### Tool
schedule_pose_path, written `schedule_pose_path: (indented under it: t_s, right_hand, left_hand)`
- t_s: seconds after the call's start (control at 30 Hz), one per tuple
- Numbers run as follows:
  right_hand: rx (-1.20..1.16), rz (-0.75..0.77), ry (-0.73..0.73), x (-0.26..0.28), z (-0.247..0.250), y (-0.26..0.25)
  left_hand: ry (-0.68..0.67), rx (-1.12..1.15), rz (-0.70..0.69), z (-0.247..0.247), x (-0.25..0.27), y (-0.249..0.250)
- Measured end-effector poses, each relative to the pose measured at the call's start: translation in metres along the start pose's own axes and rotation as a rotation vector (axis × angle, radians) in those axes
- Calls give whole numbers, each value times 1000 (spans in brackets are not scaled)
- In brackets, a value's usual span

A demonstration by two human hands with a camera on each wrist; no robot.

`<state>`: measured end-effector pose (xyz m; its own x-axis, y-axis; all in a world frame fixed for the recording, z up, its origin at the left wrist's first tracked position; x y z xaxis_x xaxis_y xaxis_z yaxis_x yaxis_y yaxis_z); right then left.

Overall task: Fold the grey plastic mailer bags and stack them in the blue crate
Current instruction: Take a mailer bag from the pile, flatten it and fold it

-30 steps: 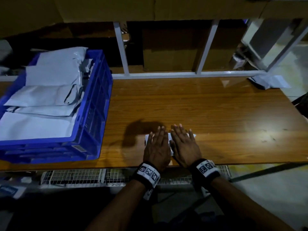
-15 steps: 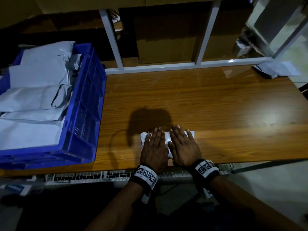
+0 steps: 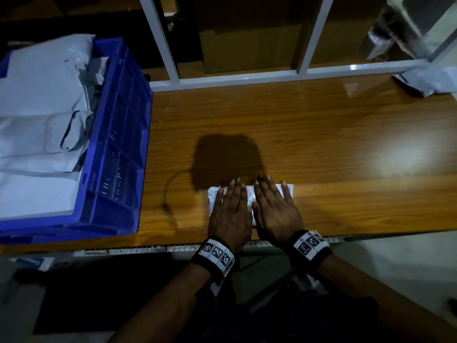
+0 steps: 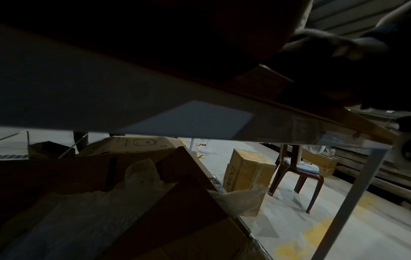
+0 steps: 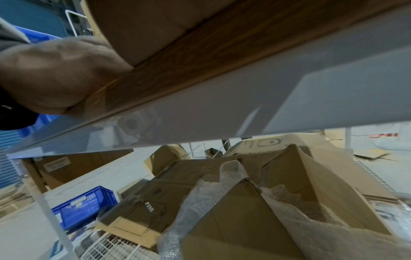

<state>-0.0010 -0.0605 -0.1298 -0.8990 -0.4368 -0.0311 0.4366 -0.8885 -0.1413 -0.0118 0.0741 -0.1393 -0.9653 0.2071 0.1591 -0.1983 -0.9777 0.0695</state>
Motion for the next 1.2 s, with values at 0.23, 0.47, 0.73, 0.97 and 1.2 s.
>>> schedule_pose_path:
  t_s: [0.23, 0.47, 0.73, 0.97, 1.2]
  right_hand:
    - [0, -5, -55, -4, -3, 2]
    - [-69, 12, -62, 0, 7, 1]
    - [-146, -58, -225, -13, 49, 30]
    - [-127, -34, -233, -18, 93, 33]
    - [-71, -3, 126, 6, 109, 31]
  left_hand:
    - [-10, -7, 23, 4, -2, 2]
    - [65, 118, 18, 16, 7, 1]
    - [25, 229, 113, 66, -9, -45]
    - [-47, 268, 47, 86, -12, -54]
    - [410, 221, -174, 106, 11, -39]
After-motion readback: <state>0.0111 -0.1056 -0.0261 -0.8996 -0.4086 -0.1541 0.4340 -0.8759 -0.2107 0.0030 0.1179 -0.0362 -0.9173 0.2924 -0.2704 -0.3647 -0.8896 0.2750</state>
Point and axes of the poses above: each hand's wrist, its own x-axis away from the middle knuckle, its own z-axis out of the back of the hand, y = z × x, the point moved 4 cm from there along -x, towards the middle knuckle, and after that the axes turned 2 degrees about z, right-handed, at the moved point
